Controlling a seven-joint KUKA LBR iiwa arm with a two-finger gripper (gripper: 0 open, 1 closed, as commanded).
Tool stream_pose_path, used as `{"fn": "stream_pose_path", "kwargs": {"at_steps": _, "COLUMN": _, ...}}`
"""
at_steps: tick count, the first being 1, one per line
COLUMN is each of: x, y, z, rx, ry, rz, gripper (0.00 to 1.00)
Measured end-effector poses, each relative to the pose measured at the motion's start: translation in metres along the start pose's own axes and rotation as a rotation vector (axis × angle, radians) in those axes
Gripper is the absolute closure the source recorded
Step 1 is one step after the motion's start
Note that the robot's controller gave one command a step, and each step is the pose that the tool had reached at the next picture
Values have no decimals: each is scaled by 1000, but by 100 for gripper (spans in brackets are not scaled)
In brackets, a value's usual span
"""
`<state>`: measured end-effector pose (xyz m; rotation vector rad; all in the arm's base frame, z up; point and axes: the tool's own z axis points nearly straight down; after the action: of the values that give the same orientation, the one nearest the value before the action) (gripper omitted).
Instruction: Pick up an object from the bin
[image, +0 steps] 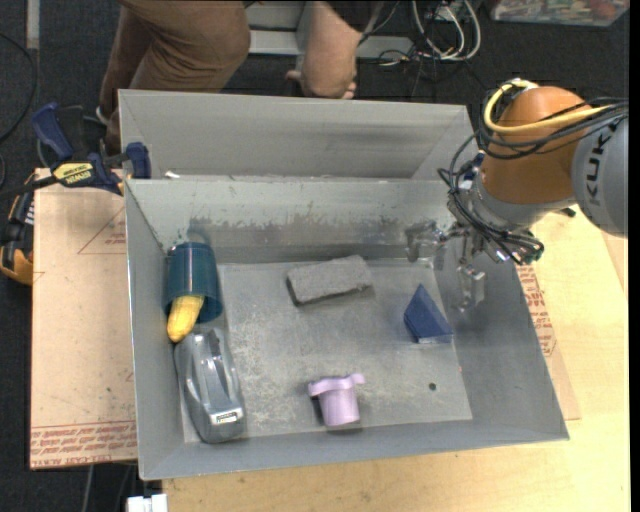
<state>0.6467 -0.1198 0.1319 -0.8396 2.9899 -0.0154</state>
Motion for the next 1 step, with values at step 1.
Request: {"fn": "stream_pose_path", "kwargs": {"at_steps": 1, "x": 5, "y": 5, "z": 62, "rx": -20, "ry": 17, "rz": 148, "gripper": 0}}
